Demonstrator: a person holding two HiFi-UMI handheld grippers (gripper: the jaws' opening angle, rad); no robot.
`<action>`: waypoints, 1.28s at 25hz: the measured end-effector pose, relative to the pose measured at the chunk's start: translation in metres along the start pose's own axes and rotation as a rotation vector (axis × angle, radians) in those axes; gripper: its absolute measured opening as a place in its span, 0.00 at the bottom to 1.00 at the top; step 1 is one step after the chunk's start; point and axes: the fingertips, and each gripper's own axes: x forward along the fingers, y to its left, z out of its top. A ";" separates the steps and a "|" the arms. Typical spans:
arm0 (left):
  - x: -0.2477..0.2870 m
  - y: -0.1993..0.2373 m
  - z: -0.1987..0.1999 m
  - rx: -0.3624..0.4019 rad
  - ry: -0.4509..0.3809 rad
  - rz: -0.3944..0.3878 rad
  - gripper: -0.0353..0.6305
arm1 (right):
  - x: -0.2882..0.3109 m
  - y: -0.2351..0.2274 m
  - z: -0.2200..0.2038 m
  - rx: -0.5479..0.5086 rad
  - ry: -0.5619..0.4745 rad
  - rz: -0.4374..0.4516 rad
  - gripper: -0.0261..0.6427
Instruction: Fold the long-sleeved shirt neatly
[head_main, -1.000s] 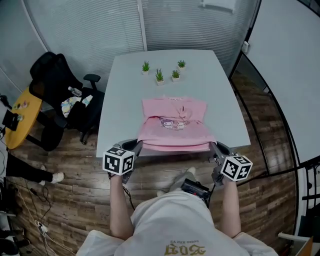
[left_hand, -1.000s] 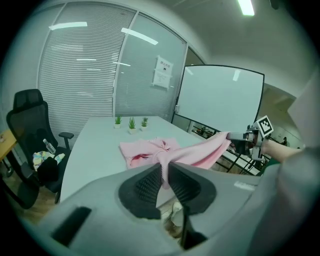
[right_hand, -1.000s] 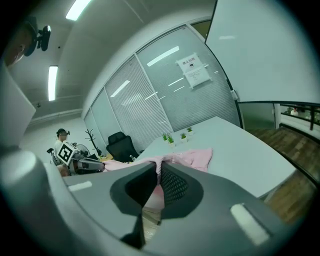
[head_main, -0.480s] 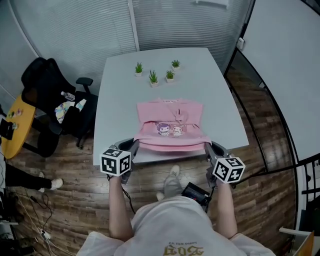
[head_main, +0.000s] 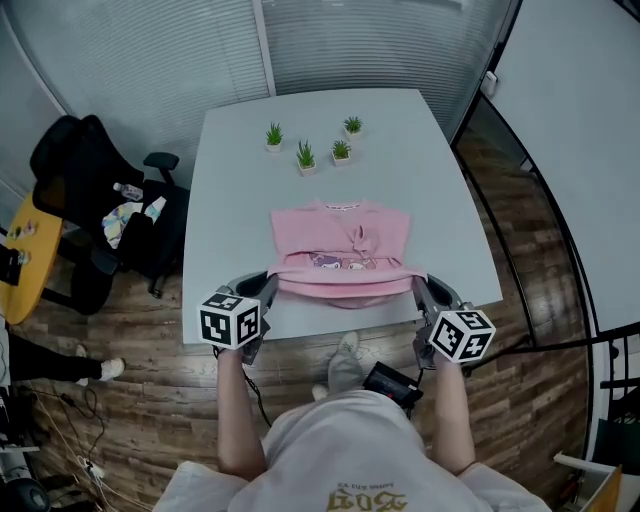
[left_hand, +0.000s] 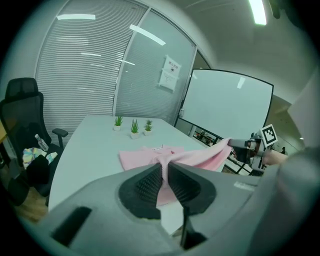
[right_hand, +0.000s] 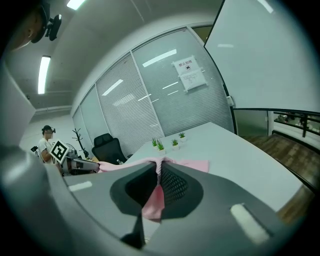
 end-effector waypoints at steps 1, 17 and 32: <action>0.004 0.003 0.003 -0.002 0.001 0.000 0.12 | 0.005 -0.002 0.003 0.001 0.002 0.000 0.07; 0.091 0.051 0.060 -0.023 0.029 0.009 0.12 | 0.102 -0.054 0.044 0.006 0.033 0.004 0.08; 0.190 0.111 0.058 -0.088 0.166 0.089 0.12 | 0.207 -0.113 0.032 -0.019 0.182 0.012 0.08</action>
